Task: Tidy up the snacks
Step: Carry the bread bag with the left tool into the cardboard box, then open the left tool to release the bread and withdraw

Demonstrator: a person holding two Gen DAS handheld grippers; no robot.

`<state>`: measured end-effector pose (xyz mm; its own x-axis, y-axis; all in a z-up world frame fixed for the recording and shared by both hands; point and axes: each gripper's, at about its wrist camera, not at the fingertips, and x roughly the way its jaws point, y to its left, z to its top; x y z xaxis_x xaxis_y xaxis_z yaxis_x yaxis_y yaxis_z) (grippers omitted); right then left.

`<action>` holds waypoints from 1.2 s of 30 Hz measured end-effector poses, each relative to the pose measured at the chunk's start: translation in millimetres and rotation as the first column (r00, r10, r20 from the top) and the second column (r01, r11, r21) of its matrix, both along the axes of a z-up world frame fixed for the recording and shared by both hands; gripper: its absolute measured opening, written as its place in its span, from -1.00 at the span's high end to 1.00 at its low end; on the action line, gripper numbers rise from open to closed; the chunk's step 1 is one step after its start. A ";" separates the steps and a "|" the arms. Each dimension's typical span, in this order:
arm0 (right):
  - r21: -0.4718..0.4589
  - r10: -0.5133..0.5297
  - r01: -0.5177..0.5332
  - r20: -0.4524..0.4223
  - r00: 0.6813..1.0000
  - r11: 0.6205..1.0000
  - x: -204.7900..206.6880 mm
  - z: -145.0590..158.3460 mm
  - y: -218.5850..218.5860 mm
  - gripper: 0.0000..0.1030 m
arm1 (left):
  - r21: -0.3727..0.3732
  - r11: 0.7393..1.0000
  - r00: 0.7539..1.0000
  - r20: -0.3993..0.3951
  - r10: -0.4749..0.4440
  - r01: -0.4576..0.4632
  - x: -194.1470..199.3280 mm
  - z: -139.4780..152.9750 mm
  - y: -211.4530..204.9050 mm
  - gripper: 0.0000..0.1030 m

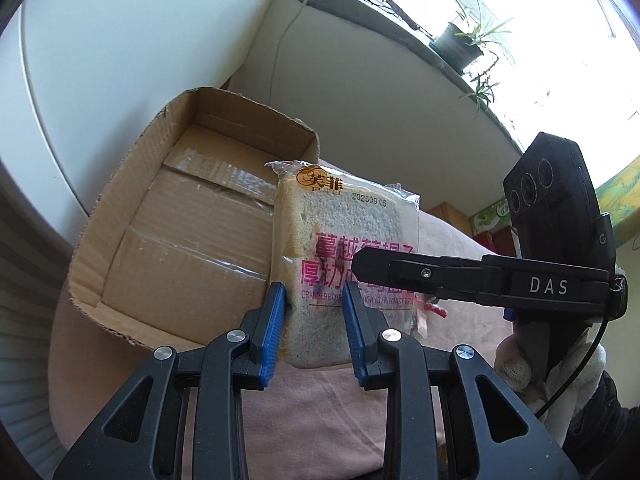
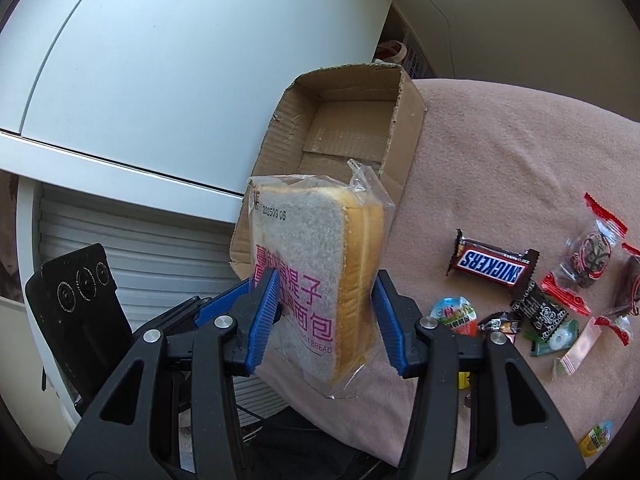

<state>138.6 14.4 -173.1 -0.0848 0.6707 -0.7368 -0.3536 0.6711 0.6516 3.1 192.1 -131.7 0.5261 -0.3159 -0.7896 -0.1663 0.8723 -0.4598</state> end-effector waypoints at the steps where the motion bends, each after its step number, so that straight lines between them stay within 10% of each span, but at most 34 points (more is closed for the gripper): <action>1: -0.001 0.013 -0.013 0.000 1.000 1.000 0.5 -0.5 7.5 0.02 | 0.001 1.000 1.000 -0.003 0.013 -0.013 3.9 -1.1 2.2 0.48; 18: -0.052 0.124 -0.123 0.014 0.992 0.991 5.4 -25.3 88.4 0.02 | 0.039 0.991 0.990 -0.059 0.129 -0.127 1.5 -25.8 48.2 0.48; 36: -0.118 0.119 -0.104 0.129 0.985 0.988 -4.1 -0.8 75.0 -0.07 | 0.094 0.986 0.988 -0.053 0.144 -0.138 -7.0 -21.7 46.8 0.49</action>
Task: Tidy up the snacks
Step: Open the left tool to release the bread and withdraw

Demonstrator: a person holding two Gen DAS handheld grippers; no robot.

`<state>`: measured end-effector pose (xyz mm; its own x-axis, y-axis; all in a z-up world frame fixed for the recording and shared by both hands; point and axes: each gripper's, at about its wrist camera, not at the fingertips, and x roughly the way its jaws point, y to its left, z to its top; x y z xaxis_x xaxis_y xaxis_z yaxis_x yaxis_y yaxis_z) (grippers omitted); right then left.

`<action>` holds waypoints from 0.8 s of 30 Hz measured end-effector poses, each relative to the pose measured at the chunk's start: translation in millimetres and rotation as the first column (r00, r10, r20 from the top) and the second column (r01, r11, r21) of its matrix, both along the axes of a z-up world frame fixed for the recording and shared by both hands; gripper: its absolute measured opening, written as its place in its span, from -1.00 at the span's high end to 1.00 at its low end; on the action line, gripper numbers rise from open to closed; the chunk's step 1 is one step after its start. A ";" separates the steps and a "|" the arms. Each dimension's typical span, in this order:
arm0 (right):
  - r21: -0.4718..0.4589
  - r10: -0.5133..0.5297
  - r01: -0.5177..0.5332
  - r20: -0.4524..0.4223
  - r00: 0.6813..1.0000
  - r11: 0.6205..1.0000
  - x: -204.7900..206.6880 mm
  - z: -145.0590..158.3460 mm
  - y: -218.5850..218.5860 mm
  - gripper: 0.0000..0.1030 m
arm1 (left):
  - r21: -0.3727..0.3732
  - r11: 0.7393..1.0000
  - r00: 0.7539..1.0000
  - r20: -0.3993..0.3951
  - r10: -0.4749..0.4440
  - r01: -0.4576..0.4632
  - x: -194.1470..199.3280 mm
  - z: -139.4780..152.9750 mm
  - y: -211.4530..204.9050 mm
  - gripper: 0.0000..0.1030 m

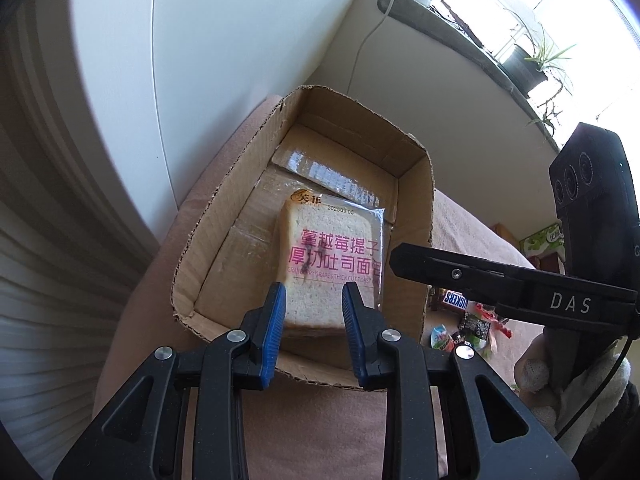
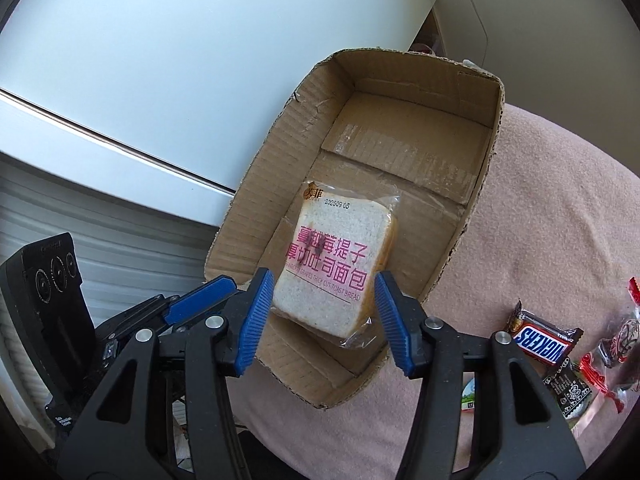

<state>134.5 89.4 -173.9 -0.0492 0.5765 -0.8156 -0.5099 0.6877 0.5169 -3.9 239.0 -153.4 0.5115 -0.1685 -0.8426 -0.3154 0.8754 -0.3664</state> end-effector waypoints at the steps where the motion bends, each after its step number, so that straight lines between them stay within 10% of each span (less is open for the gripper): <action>1: 0.005 -0.001 0.001 0.003 1.000 1.000 -1.3 3.2 -3.1 -0.07 | 0.001 1.000 1.000 0.005 -0.004 0.004 0.6 0.6 -1.2 0.49; 24: -0.083 -0.218 0.249 0.273 0.937 0.965 -38.2 39.1 -193.7 -0.60 | 0.051 0.953 0.953 0.043 -0.301 0.299 15.0 17.5 -107.1 0.43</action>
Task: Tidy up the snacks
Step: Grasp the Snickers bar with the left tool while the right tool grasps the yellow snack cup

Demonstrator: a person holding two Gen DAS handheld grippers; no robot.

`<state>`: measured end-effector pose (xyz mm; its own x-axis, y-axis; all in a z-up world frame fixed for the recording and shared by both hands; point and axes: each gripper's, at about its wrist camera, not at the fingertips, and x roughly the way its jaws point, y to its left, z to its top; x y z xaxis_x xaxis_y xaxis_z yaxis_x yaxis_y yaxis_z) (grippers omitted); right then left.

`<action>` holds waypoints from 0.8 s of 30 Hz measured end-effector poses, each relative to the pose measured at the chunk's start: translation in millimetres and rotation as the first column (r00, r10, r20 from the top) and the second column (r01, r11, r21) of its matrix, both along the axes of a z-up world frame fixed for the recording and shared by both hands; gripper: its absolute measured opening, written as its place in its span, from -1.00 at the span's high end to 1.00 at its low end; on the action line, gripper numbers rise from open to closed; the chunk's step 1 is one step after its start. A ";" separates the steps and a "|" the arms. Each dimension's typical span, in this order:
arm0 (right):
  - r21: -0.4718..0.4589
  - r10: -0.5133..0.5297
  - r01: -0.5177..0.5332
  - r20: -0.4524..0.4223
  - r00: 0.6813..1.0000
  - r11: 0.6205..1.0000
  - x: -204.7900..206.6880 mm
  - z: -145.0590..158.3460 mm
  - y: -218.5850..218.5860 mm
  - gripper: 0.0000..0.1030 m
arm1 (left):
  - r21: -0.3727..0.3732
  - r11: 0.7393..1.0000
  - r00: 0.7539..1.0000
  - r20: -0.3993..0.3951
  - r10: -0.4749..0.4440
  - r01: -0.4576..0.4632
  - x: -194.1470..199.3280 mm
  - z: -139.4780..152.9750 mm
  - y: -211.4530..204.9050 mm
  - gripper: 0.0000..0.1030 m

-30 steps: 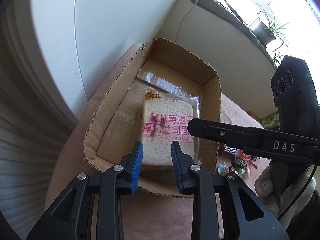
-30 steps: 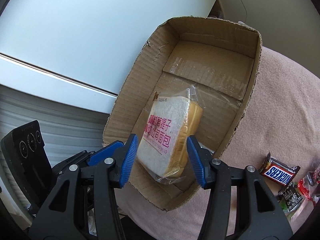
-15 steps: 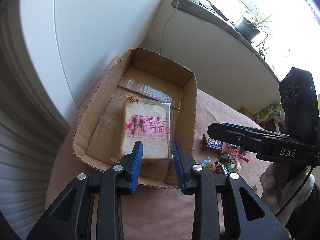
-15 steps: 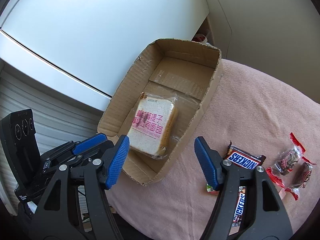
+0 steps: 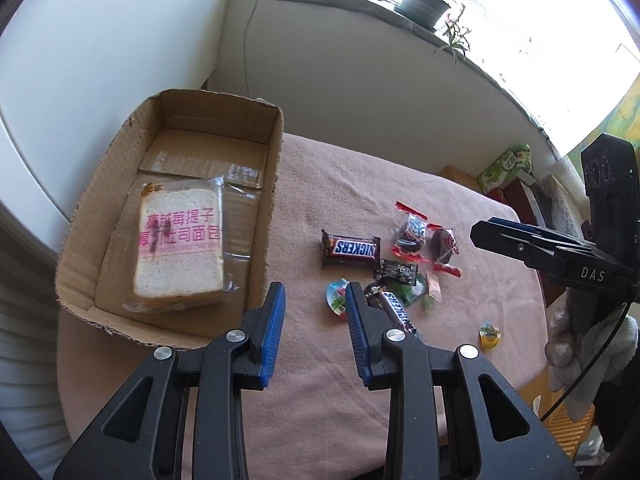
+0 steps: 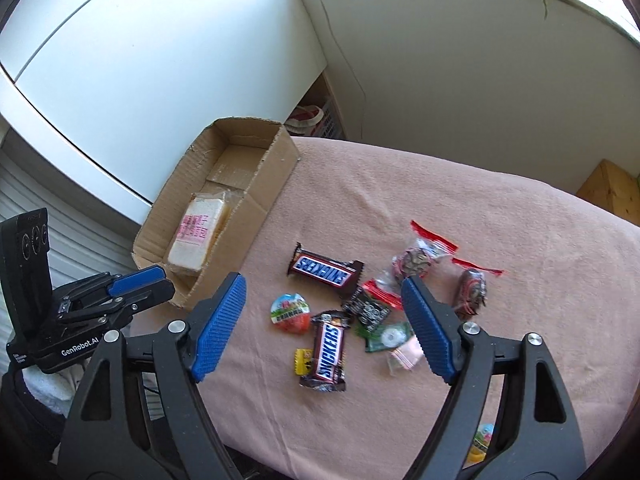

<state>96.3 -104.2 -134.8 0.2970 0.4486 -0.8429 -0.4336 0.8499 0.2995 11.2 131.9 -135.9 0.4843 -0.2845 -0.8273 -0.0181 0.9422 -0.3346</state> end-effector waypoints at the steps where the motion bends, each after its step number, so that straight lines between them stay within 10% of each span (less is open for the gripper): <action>1: -0.018 -0.016 0.016 0.001 1.000 1.000 -3.2 -2.2 -10.0 -0.60 | -0.004 1.000 1.000 -0.008 -0.017 0.017 0.4 -0.6 -8.2 0.43; 13: -0.146 -0.228 0.217 -0.066 0.971 0.965 -38.2 -38.9 -129.6 -0.60 | -0.071 0.988 0.985 -0.099 -0.144 0.137 2.8 -27.6 -69.5 0.22; 24: -0.214 -0.292 0.253 -0.176 0.940 0.943 -65.9 -90.8 -154.6 -0.60 | -0.106 0.984 0.965 -0.204 -0.165 0.146 19.4 -55.2 -96.0 0.22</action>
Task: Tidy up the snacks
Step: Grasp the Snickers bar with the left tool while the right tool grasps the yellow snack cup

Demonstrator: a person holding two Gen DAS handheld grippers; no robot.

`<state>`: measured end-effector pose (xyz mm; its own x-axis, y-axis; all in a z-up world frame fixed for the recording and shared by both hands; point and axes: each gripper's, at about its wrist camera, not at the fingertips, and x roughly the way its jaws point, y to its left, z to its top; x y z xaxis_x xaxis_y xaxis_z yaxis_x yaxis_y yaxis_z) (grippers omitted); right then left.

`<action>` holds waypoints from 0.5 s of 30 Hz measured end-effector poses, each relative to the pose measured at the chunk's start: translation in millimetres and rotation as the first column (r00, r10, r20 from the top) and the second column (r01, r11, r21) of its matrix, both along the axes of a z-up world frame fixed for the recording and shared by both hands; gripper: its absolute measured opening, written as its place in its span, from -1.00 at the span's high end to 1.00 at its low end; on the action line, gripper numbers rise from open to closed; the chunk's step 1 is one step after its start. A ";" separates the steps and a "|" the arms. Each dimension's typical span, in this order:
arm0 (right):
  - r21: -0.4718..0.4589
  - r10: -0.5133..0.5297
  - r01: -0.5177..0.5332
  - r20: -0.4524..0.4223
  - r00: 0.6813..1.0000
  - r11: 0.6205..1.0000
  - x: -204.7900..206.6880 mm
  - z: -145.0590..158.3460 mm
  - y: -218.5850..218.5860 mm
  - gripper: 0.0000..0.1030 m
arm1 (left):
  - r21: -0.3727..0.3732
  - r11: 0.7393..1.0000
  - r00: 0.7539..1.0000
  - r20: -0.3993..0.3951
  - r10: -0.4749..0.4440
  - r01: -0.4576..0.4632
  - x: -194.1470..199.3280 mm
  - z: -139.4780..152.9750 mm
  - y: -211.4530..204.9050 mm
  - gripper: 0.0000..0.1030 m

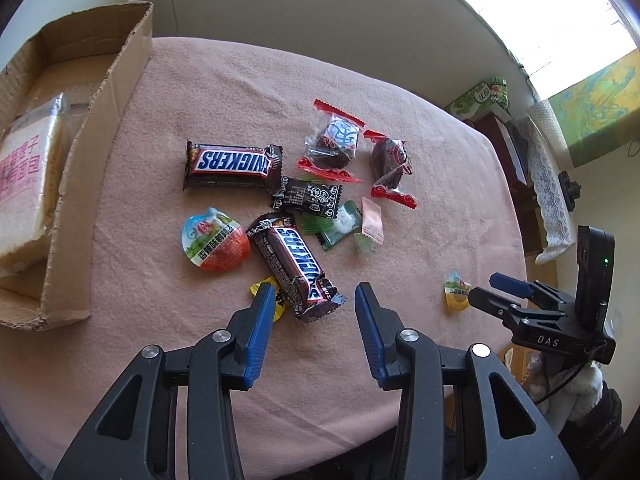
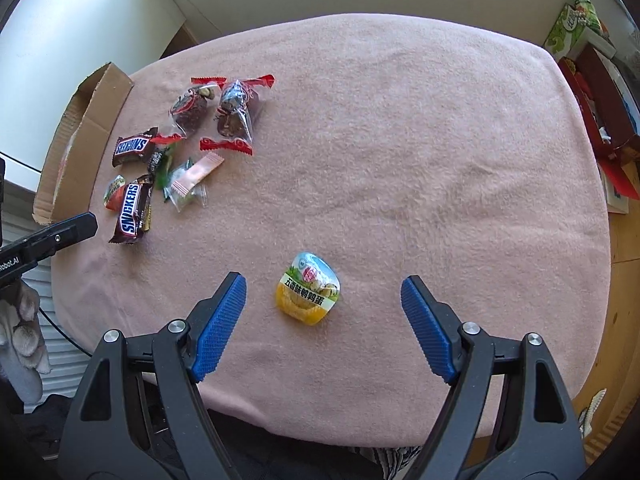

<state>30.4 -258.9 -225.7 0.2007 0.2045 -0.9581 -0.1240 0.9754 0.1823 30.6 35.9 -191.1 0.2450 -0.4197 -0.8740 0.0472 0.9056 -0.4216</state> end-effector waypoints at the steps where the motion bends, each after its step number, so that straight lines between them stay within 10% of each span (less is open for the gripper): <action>1: 0.001 -0.004 0.004 -0.007 1.000 1.000 -1.3 -3.2 0.6 -0.60 | 0.006 1.000 1.000 -0.008 0.004 -0.004 2.3 -2.7 -0.4 0.22; 15: -0.011 -0.029 0.029 -0.032 0.999 1.000 2.3 -25.3 17.9 -0.60 | 0.151 0.988 0.997 -0.072 -0.008 0.019 26.2 -34.3 -21.6 0.22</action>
